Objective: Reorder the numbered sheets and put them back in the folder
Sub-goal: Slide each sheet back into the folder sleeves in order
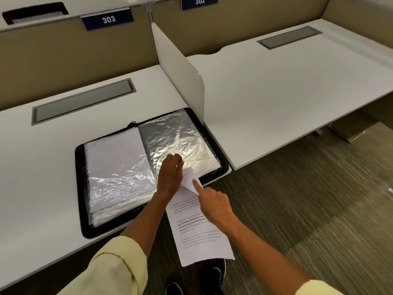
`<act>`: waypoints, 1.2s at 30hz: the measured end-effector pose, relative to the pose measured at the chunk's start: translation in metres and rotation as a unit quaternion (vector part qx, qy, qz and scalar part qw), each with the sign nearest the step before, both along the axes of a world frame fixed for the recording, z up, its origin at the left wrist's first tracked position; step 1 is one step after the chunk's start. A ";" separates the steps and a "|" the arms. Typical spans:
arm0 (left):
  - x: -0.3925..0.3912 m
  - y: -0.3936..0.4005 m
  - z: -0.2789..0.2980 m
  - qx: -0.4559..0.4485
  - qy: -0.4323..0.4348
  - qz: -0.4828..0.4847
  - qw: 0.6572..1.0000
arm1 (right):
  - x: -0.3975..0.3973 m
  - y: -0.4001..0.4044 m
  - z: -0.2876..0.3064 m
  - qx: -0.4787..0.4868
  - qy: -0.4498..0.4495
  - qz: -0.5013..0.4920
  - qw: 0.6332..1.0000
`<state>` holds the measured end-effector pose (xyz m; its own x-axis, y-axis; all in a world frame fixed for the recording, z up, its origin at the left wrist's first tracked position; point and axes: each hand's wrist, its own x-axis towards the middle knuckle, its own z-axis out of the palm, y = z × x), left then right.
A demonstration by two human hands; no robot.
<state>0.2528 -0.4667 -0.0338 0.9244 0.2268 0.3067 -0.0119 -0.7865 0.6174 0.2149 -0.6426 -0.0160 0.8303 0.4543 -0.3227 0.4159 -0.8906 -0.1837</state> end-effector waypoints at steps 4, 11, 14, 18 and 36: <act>-0.006 -0.001 0.002 -0.016 0.001 -0.027 1.000 | 0.017 -0.002 -0.001 0.088 0.034 -0.076 0.993; -0.014 -0.011 0.002 -0.060 -0.007 -0.030 0.998 | 0.050 -0.010 0.003 0.120 0.095 -0.169 0.974; -0.019 -0.018 0.002 -0.070 -0.005 -0.029 0.997 | 0.064 -0.009 -0.001 0.134 0.130 -0.197 0.962; -0.025 -0.021 -0.001 -0.052 0.009 -0.041 0.998 | 0.076 -0.011 -0.006 0.150 0.158 -0.228 0.949; -0.032 -0.002 -0.030 0.069 0.091 -0.040 0.993 | 0.017 -0.079 -0.034 0.318 0.170 -0.416 0.835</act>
<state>0.2203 -0.4684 -0.0637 0.9808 0.1173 0.1558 0.0238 -0.8648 0.5016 0.2322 -0.7216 -0.0496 0.8535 -0.0636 -0.5172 -0.4701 -0.5222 -0.7116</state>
